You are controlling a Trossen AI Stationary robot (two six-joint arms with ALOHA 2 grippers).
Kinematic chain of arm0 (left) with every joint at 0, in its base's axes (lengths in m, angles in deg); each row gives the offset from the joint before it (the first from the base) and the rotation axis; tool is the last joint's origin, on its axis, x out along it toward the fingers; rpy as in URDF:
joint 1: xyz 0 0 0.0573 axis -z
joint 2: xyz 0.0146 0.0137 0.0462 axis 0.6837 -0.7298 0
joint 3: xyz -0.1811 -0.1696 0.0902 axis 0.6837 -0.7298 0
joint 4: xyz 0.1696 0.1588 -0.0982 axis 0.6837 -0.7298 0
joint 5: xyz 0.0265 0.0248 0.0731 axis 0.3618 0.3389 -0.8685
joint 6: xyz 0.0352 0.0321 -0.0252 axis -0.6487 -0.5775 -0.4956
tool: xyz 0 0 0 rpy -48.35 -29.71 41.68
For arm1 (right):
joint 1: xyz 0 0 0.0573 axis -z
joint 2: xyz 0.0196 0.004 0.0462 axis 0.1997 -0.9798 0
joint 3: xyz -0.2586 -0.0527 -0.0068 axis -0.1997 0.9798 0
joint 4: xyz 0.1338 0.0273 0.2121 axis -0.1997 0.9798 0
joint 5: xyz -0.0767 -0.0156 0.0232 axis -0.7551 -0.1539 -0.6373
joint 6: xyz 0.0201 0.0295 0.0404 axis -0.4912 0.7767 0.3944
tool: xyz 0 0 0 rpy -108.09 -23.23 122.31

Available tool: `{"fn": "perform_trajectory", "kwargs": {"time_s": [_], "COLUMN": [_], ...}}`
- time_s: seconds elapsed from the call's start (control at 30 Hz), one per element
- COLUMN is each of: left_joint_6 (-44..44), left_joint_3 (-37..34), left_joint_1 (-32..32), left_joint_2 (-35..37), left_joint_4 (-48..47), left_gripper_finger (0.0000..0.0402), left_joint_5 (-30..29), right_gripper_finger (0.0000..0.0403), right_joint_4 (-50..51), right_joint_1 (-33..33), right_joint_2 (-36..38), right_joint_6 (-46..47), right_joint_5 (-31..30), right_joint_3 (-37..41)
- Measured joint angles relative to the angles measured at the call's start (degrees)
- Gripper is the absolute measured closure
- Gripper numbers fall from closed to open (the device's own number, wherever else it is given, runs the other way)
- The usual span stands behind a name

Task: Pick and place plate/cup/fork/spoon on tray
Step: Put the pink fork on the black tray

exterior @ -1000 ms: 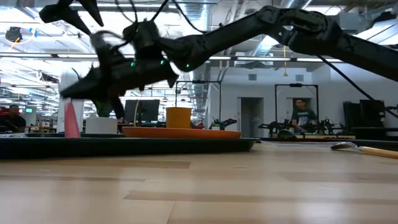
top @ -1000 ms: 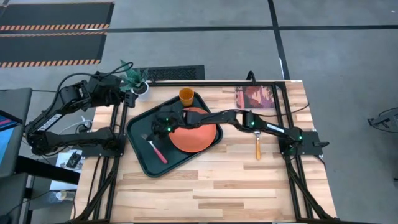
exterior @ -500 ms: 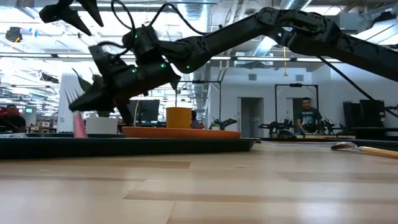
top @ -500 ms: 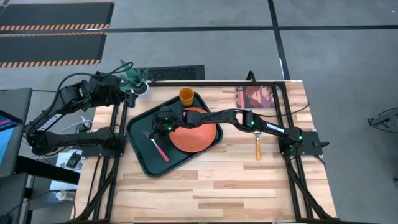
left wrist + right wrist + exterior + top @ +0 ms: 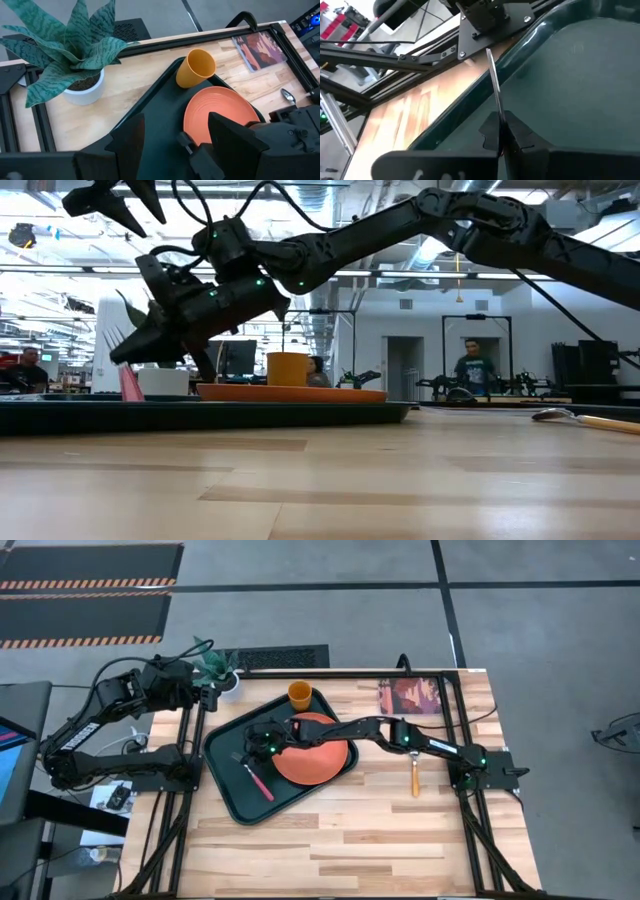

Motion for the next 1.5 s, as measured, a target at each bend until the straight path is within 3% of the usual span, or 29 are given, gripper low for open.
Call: {"fn": "perform_trajectory", "kwargs": {"time_s": [0.3, 0.67, 1.3, 1.5], "left_joint_6": [0.2, 0.0, -0.2, -0.2], "left_joint_3": [0.0, 0.0, 0.0, 0.0], "left_joint_1": [0.0, 0.0, 0.0, 0.0], "left_joint_2": [0.0, 0.0, 0.0, 0.0], "left_joint_4": [0.0, -0.2, -0.2, -0.2], "left_gripper_finger": [0.0196, 0.0196, 0.0196, 0.0196], "left_joint_5": [0.1, 0.0, 0.0, 0.0], "right_gripper_finger": [0.0385, 0.0376, 0.0229, 0.0212], "right_joint_4": [-4.4, -5.5, -5.4, -1.3], "right_joint_1": [0.3, 0.8, 3.0, 3.0], "right_joint_2": [-2.9, -3.1, -3.1, -3.1], "right_joint_6": [6.0, 6.7, 5.6, -2.7], "right_joint_5": [2.6, 5.7, 5.8, 6.0], "right_joint_3": [0.1, 0.2, 0.2, 0.2]}}
